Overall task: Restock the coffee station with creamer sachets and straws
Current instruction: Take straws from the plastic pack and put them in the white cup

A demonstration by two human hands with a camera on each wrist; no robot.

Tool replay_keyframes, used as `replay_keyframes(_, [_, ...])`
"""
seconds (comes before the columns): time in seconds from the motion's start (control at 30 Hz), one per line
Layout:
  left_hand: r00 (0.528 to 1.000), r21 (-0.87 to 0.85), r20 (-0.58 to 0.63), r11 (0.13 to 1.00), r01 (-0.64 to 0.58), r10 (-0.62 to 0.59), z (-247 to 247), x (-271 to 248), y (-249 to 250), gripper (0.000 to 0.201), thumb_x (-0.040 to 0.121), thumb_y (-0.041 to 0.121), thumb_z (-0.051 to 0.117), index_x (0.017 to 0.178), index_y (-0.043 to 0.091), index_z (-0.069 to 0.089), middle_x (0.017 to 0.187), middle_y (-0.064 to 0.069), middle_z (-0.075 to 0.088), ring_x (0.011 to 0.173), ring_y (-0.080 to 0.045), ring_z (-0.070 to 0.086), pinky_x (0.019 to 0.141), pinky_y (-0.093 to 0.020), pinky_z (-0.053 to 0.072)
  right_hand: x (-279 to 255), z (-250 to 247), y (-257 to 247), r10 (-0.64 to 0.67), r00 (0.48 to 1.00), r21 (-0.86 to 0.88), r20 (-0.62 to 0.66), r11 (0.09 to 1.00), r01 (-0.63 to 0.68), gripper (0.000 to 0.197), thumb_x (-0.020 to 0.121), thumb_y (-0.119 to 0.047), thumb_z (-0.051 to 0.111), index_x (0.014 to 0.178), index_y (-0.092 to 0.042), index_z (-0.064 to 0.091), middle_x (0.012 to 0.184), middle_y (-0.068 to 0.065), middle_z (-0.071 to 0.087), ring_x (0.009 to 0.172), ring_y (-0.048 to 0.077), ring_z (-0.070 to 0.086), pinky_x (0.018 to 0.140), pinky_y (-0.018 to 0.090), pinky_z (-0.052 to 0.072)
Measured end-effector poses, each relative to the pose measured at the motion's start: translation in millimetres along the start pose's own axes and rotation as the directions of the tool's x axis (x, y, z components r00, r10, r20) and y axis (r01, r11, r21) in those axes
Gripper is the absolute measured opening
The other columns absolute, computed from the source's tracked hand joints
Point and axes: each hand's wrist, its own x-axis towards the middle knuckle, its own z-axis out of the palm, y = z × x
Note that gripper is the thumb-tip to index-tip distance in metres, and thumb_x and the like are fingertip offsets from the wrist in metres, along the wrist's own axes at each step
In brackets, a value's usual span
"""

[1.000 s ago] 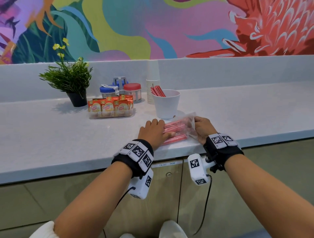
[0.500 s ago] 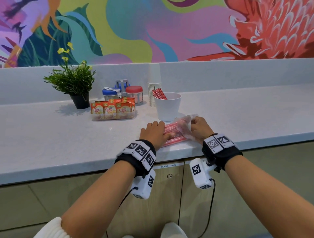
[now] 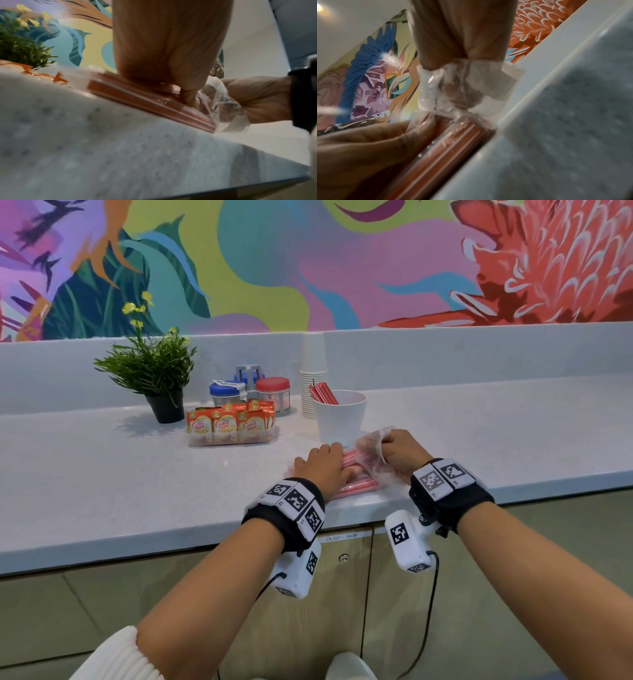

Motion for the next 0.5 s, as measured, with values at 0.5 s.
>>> replay_keyframes(0.5, [0.996, -0.192, -0.09, 0.981, -0.033, 0.016, 0, 8, 11, 0.042, 0.091, 0.044, 0.051, 0.114, 0.009, 0.044, 0.118, -0.01, 0.054, 0.108, -0.03, 0.051, 0.092, -0.043, 0.038, 8, -13, -12, -0.118, 0.951, -0.067, -0.285, 0.992, 0.103, 0.03, 0.085, -0.012, 0.063, 0.058, -0.012, 0.05, 0.052, 0.006, 0.049, 0.04, 0.011, 0.041, 0.038, 0.018, 0.032])
